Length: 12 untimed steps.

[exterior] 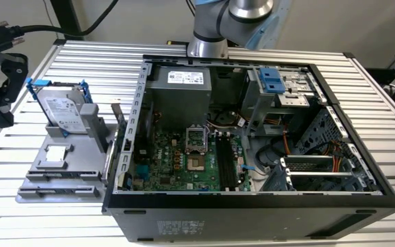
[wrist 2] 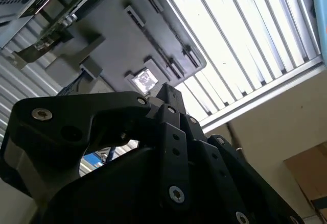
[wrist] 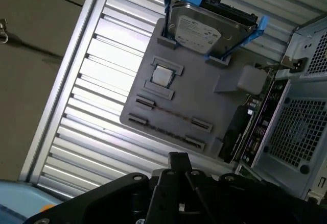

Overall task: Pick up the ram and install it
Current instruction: 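Pick up the ram and move it above insertion slot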

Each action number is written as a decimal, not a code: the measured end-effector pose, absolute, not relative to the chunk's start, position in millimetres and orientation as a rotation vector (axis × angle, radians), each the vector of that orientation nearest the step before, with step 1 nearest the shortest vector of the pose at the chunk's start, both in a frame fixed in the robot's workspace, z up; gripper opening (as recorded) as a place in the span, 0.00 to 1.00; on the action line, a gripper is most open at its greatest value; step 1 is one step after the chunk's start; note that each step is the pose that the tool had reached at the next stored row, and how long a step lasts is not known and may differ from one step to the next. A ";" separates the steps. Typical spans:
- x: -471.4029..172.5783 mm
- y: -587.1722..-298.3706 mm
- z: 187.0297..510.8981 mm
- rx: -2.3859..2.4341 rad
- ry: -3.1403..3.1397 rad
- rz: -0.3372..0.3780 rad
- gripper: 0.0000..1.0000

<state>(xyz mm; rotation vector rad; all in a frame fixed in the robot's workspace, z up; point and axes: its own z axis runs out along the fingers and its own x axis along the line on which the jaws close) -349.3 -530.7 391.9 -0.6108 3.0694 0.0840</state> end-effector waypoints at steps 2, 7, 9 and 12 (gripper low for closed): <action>-349.3 -530.7 391.9 -0.663 3.059 0.084 0.00; -349.3 -530.7 391.9 -0.784 3.033 0.085 0.00; -349.3 -530.7 391.9 -0.832 3.021 0.085 0.00; -349.3 -530.7 391.9 -0.898 3.003 0.085 0.00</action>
